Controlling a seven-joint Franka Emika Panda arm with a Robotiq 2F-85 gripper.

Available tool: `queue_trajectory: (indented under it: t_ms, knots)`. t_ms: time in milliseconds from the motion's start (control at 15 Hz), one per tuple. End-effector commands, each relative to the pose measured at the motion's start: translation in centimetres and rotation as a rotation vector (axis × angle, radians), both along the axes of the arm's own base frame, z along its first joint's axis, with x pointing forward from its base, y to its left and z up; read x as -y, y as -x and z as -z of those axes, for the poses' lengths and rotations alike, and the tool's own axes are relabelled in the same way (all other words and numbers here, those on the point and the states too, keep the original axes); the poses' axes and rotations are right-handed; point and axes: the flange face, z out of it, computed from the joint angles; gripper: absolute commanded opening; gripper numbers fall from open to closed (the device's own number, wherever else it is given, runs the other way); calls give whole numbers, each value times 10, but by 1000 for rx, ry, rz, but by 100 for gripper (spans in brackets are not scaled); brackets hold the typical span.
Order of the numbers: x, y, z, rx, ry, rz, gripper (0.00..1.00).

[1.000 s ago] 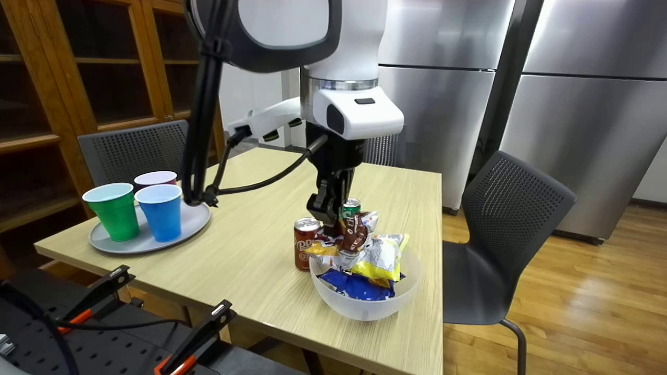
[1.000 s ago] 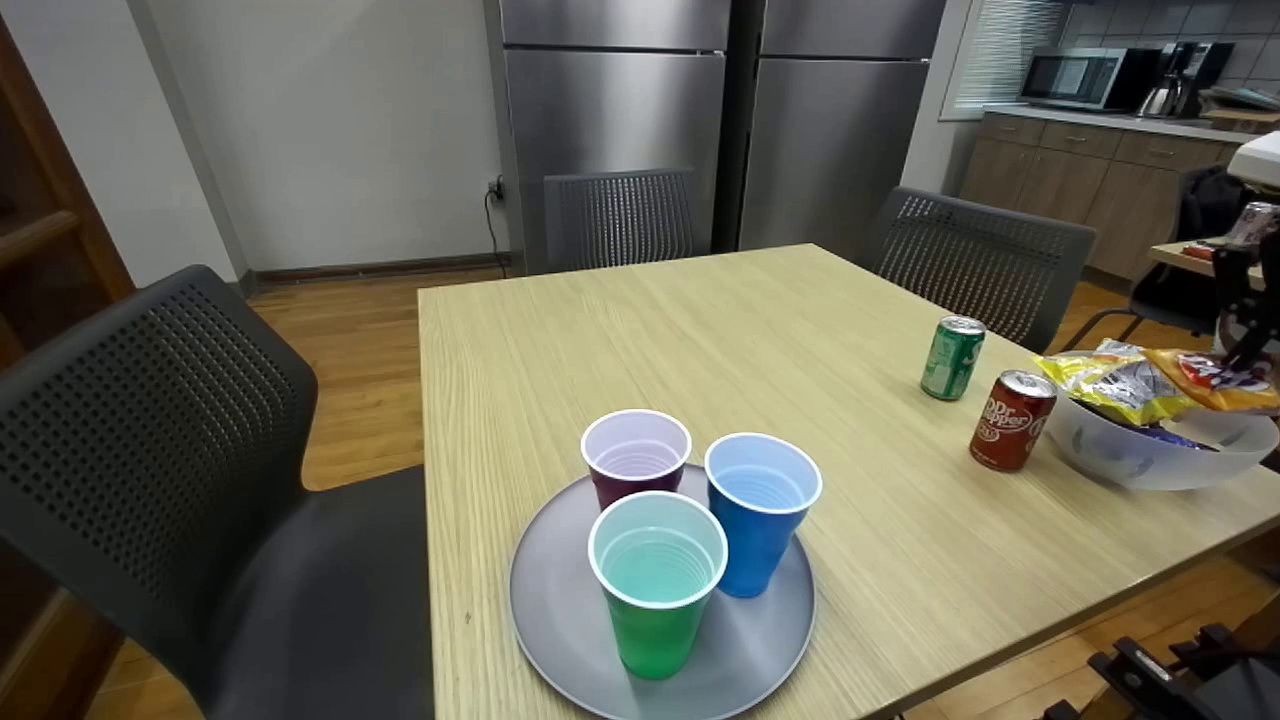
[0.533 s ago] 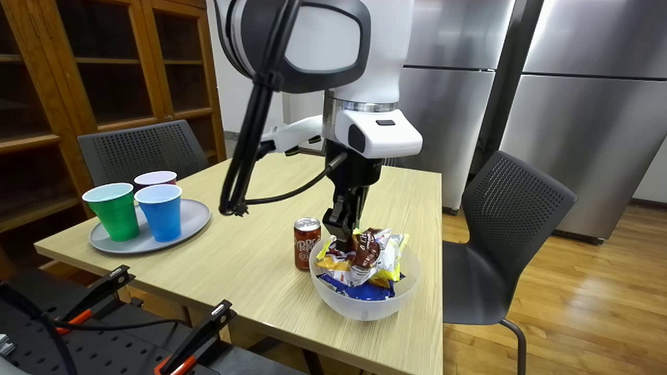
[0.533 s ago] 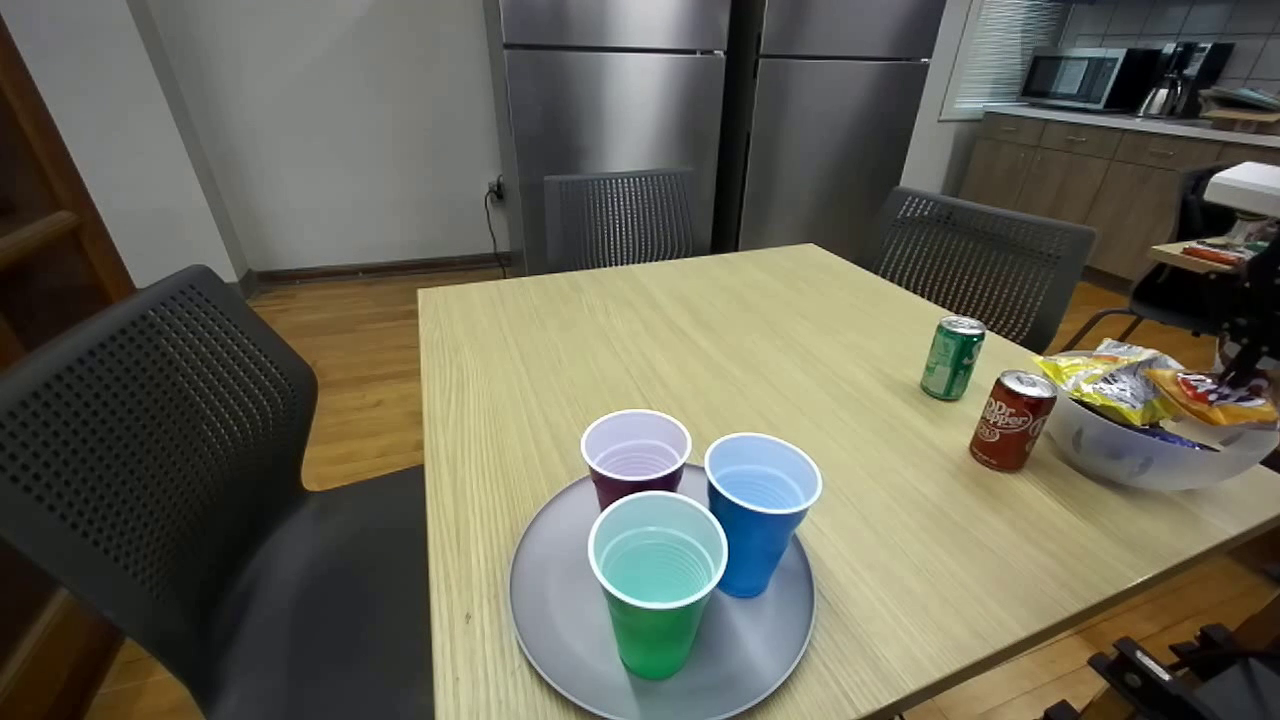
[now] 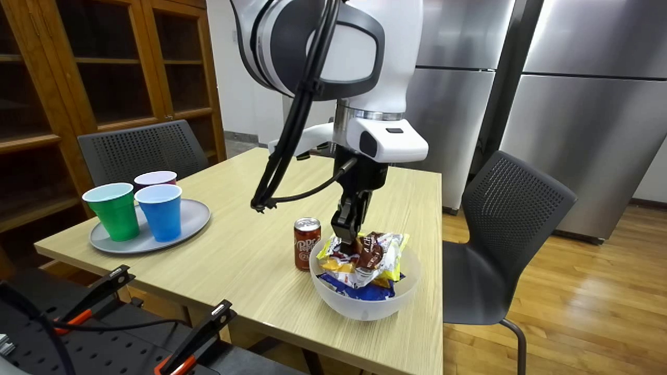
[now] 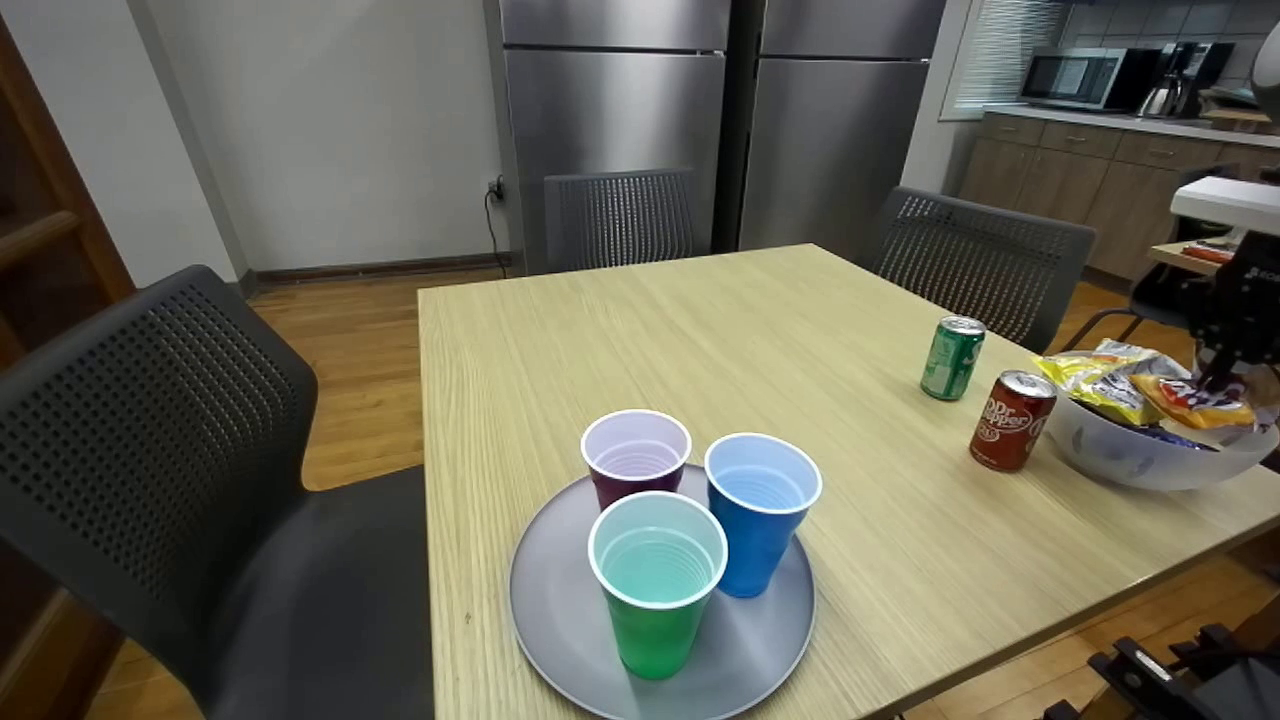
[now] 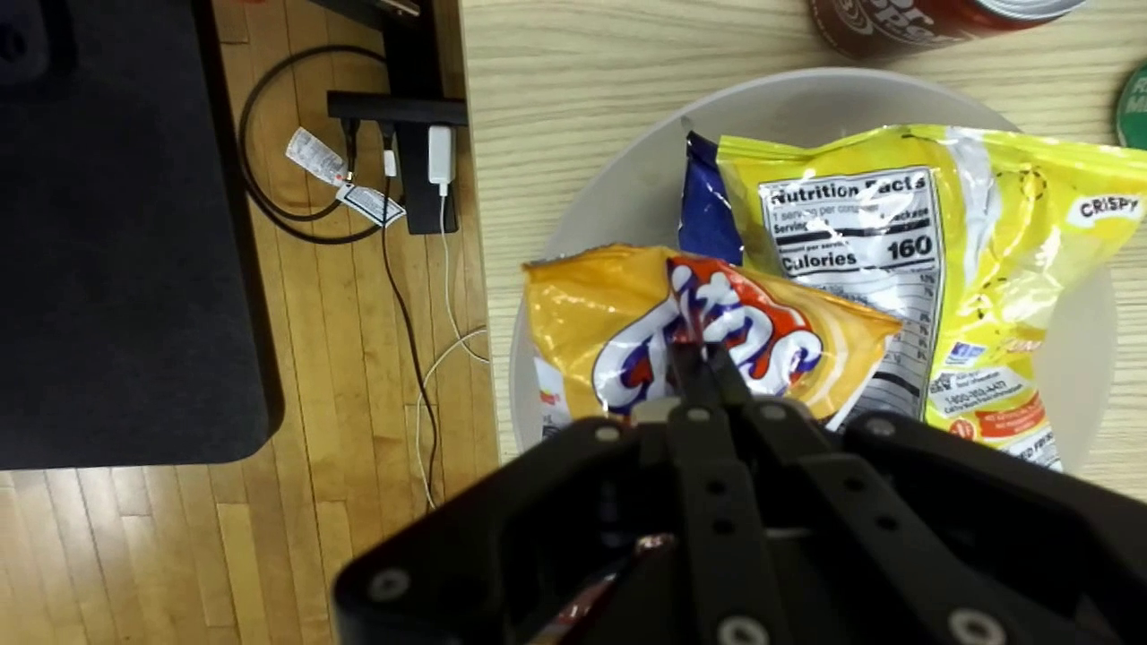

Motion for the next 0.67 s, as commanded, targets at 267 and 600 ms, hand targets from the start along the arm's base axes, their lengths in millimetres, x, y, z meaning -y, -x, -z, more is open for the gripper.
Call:
queue_trajectory:
  t_ms: [267,600]
  knots:
    - [4,-15,12,-52,-28,24,0]
    - [6,-18,19,-75,-41,31,0]
